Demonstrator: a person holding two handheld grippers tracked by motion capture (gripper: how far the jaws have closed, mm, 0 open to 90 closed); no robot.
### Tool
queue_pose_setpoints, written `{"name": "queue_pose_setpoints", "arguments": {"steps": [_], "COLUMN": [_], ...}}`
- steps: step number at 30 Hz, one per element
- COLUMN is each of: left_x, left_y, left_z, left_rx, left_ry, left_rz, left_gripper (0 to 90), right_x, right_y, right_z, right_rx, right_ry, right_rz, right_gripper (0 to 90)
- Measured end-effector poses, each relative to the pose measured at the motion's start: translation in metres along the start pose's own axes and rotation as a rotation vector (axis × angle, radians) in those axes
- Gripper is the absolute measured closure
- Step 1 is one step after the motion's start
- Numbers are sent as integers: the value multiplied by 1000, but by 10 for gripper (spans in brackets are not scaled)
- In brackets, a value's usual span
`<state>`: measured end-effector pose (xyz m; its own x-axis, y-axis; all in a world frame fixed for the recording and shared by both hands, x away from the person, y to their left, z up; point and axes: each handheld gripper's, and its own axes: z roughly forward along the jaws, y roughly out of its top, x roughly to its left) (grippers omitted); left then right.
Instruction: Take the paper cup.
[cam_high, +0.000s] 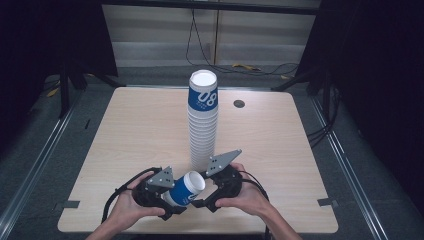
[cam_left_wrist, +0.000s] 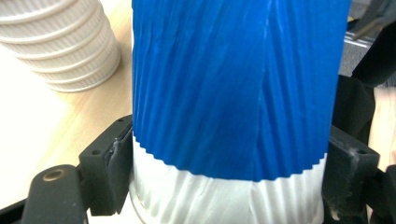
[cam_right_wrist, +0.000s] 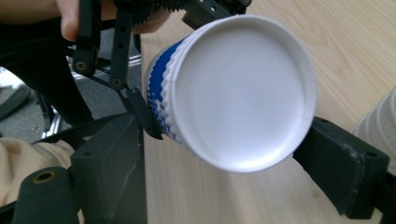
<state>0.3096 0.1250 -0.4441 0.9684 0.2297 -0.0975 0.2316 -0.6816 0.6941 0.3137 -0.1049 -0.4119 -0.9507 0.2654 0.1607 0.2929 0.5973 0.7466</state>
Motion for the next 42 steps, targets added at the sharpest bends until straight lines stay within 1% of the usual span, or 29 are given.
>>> {"name": "queue_pose_setpoints", "arguments": {"steps": [1, 3, 9, 12, 13, 15, 17, 18, 21, 24, 27, 28, 30, 33, 34, 36, 37, 38, 39, 42], "left_x": [0, -1, -1, -2, -2, -4, -5, -6, -7, -7, -7, -8, -8, -8, -9, -10, -10, -11, -12, -13], "left_y": [0, 0, 0, 2, 2, 3, 3, 3, 2, 2, 3, 3, 2, 1, 1, 2, 2, 2, 3, 4], "left_z": [0, 2, 4, 5, 6, 7, 9, 10, 12, 14, 15, 15, 15, 17, 17, 17, 18, 18, 18, 19], "left_rx": [13, 19, 44, 58, 63, 75, 86, 88, 99, 117, 124, 121, 124, 132, 130, 141, 139, 140, 147, 147], "left_ry": [1, 1, 4, 10, 9, 12, 15, 16, 17, 14, 10, 10, 11, 10, 7, 4, 3, 11, 19, 23], "left_rz": [8, 6, 24, 33, 41, 51, 63, 58, 62, 78, 78, 80, 83, 85, 89, 98, 101, 101, 108, 113], "left_gripper": [182, 183, 185, 186, 186, 186, 186, 186, 186, 186, 186, 186, 186, 186, 186, 186, 186, 186, 186, 185], "right_x": [-1, -1, -4, -4, -4, -4, -4, -4, -4, -4, -5, -5, -5, -5, -5, -4, -4, -5, -5, -4], "right_y": [0, 0, 2, 5, 5, 6, 7, 8, 8, 9, 9, 11, 12, 14, 15, 16, 16, 16, 16, 16], "right_z": [0, 0, 2, 3, 4, 5, 7, 7, 9, 12, 14, 17, 18, 21, 22, 24, 24, 25, 26, 27], "right_rx": [10, 24, 80, 110, 121, 141, 157, 162, 183, 199, 210, 232, 248, 262, 264, 270, 272, 274, 259, 274], "right_ry": [3, 2, 1, 11, 18, 14, 21, 20, 32, 43, 56, 59, 57, 64, 73, 79, 79, 90, 94, 93], "right_rz": [-6, -5, -19, -22, -27, -33, -40, -39, -43, -54, -57, -61, -61, -71, -68, -68, -63, -67, -83, -88], "right_gripper": [163, 174, 177, 182, 182, 176, 181, 182, 188, 189, 190, 190, 189, 190, 194, 211, 214, 220, 237, 249]}}
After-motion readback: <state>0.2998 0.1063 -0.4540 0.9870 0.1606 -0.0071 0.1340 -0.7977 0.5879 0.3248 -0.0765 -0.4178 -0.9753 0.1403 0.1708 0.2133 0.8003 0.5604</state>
